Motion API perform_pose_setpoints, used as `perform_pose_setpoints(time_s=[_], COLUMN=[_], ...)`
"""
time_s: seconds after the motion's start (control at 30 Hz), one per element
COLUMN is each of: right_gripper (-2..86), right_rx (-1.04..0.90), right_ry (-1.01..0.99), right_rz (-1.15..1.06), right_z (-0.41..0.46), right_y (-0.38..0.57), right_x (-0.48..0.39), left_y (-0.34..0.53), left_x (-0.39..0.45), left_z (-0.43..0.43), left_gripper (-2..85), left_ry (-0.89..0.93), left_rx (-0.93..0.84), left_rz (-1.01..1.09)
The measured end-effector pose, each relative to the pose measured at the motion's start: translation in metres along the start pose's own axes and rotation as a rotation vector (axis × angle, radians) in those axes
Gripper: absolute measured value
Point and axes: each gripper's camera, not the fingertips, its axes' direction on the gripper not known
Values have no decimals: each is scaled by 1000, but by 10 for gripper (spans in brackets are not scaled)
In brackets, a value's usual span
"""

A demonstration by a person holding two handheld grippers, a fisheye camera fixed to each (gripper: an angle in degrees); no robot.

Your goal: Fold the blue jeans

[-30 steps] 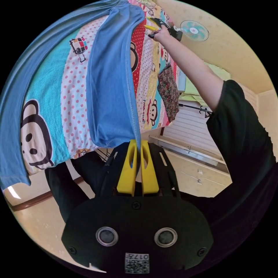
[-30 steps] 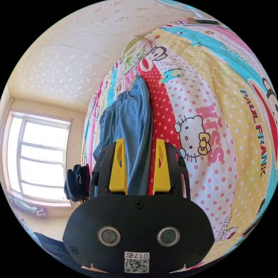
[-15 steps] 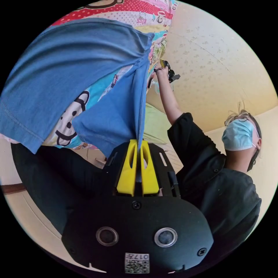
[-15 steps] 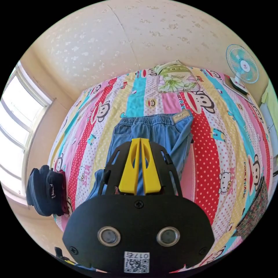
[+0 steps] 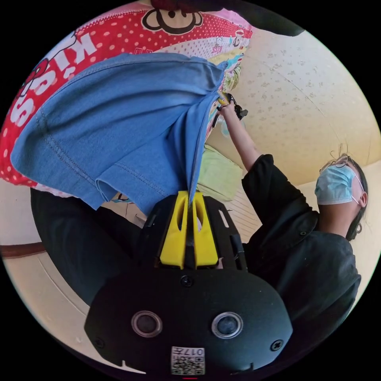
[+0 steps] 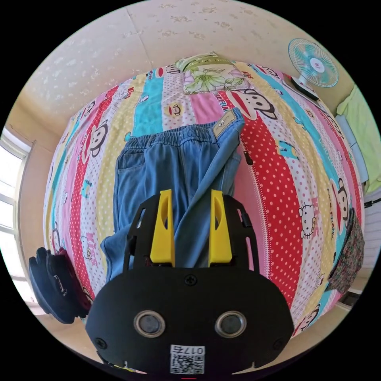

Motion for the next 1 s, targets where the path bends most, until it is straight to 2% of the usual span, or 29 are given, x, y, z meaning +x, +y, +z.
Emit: perform_pose_setpoints(time_s=[0.07, 0.13, 0.2, 0.33, 0.4, 0.47, 0.53, 0.57, 0.67, 0.77, 0.87, 0.93, 1.0], right_gripper=[97, 36, 27, 18, 17, 16, 16, 17, 22, 35, 54, 67, 68], right_rx=[-34, -62, -68, 63, 103, 108, 62, 54, -34, -21, -10, -62, -127], right_ry=[105, 311, 338, 102, 78, 59, -121, -145, -245, -343, -258, -289, -339], right_rz=[-24, -54, -55, -70, -135, -174, -230, -242, -307, -406, -507, -609, -613], right_z=[5, 11, 9, -24, -33, -36, -27, -23, 9, 28, 36, 33, 28], right_y=[-9, -20, -27, -45, -54, -63, -77, -80, -88, -73, -29, 30, 79], right_x=[-11, -24, -29, -51, -66, -76, -96, -103, -139, -161, -165, -147, -117], left_y=[-1, -5, -7, -9, -9, -8, -7, -6, -3, -1, -3, 2, 9], left_x=[3, 8, 11, 12, 10, 9, 2, -1, -20, -34, -34, -19, 3], left_z=[-3, -7, -12, -26, -32, -38, -44, -45, -54, -74, -100, -119, -128], left_gripper=[-8, -8, -9, -9, -9, -9, -9, -9, -8, -8, -6, -3, -2], left_ry=[17, 26, 30, 86, 112, 155, 173, 166, 111, 30, -110, -264, -407], left_rx=[-5, -25, -34, -8, 17, 44, 63, 68, 107, 164, 250, 352, 432], left_rz=[-2, 4, 3, -10, -23, -12, -31, -43, -94, -111, -87, -41, 32])
